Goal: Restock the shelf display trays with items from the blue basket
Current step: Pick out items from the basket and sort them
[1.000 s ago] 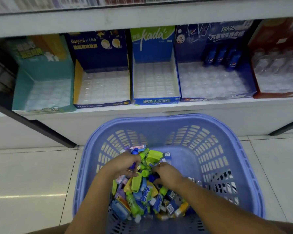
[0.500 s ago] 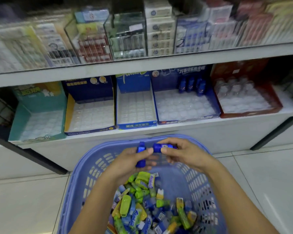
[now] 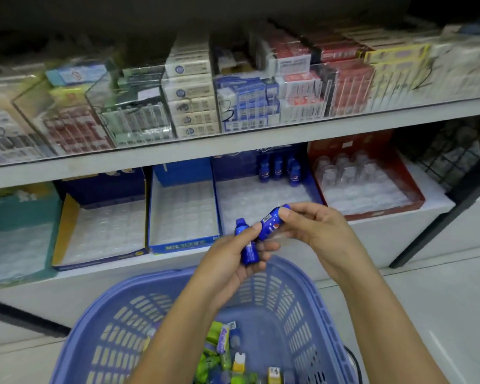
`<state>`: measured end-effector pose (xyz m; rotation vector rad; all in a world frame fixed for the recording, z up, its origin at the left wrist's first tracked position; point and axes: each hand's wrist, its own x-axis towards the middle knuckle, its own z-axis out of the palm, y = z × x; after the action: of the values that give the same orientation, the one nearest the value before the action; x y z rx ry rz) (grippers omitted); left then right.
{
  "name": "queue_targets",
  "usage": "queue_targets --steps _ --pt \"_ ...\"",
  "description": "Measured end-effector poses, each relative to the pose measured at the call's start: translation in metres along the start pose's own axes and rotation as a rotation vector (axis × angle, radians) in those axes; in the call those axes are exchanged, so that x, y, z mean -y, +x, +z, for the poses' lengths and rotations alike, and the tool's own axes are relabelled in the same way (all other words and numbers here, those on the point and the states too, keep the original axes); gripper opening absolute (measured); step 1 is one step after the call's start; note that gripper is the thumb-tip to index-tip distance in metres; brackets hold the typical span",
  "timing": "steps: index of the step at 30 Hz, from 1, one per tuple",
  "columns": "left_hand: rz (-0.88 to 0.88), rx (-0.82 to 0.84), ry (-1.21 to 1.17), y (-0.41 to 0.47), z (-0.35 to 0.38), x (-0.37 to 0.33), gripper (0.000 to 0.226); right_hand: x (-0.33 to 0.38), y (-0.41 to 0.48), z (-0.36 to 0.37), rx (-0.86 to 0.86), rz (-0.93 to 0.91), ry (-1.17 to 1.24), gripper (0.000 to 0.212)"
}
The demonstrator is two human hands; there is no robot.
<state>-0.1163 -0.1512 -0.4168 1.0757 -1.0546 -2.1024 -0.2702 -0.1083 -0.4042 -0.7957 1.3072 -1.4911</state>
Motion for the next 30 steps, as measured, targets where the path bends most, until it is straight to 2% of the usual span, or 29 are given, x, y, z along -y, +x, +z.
queue_targets --steps 2,4,6,10,15,21,24,30 --pt "0.103 -0.098 0.185 0.014 0.007 -0.006 0.023 0.009 0.016 -0.008 -0.110 -0.072 -0.128 0.006" --pt "0.214 -0.214 0.414 0.030 0.013 -0.013 0.026 0.017 0.038 -0.018 -0.245 -0.161 -0.313 0.011" --pt "0.260 -0.260 0.526 0.044 0.017 -0.021 0.025 0.025 0.062 -0.025 -0.307 -0.268 -0.511 0.020" --pt "0.145 -0.283 0.562 0.067 0.021 -0.025 0.011 0.034 0.102 -0.024 -0.239 -0.423 -0.916 0.023" --pt "0.073 -0.258 0.484 0.073 0.016 -0.027 0.014 0.035 0.132 -0.024 -0.052 -0.387 -1.233 0.027" --pt "0.073 -0.227 0.451 0.075 0.013 -0.026 0.016 0.035 0.138 -0.026 0.039 -0.391 -1.324 0.029" --pt "0.052 -0.234 0.422 0.077 0.012 -0.026 0.016 0.039 0.138 -0.025 0.070 -0.331 -1.320 0.033" --pt "-0.046 -0.217 0.101 0.069 0.015 -0.037 0.028 0.050 0.138 -0.015 0.135 -0.151 -1.385 0.037"
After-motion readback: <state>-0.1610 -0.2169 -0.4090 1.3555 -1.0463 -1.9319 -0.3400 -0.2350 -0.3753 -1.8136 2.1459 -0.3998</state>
